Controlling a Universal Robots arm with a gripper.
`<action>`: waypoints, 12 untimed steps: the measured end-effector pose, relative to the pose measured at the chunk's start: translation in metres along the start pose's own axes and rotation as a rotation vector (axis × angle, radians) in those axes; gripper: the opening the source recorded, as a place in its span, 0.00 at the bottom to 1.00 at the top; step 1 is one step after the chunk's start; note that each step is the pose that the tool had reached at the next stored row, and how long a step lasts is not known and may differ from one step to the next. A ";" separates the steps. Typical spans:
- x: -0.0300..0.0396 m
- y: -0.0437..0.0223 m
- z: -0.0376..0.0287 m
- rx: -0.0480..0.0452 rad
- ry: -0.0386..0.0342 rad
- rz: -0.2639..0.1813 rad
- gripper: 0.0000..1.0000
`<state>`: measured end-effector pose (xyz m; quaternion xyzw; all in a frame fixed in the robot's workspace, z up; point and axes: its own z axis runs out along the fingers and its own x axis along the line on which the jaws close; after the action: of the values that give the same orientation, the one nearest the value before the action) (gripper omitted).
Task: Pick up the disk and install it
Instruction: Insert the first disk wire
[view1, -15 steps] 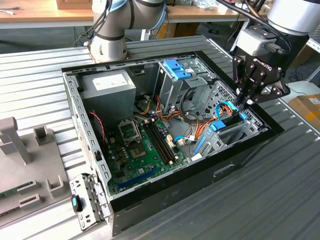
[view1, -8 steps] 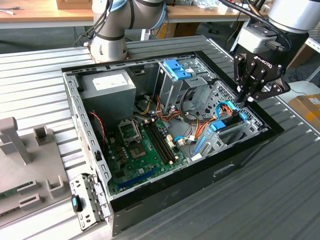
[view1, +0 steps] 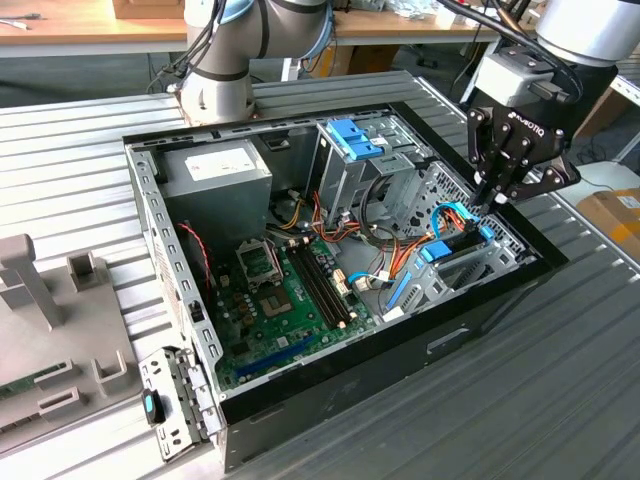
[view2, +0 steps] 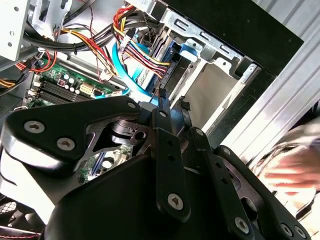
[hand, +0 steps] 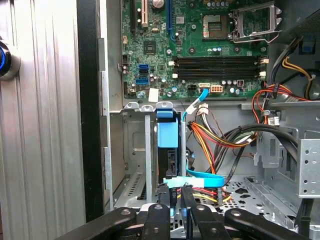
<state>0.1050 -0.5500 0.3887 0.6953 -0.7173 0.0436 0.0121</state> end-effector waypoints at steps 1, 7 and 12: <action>0.0000 0.0000 0.0000 0.0000 0.0000 0.000 0.24; 0.0071 0.0030 0.0023 0.0005 0.0075 -0.003 0.24; 0.0059 0.0092 0.0103 0.0009 0.0266 -0.005 0.24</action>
<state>0.0961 -0.5565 0.3785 0.6963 -0.7154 0.0532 0.0214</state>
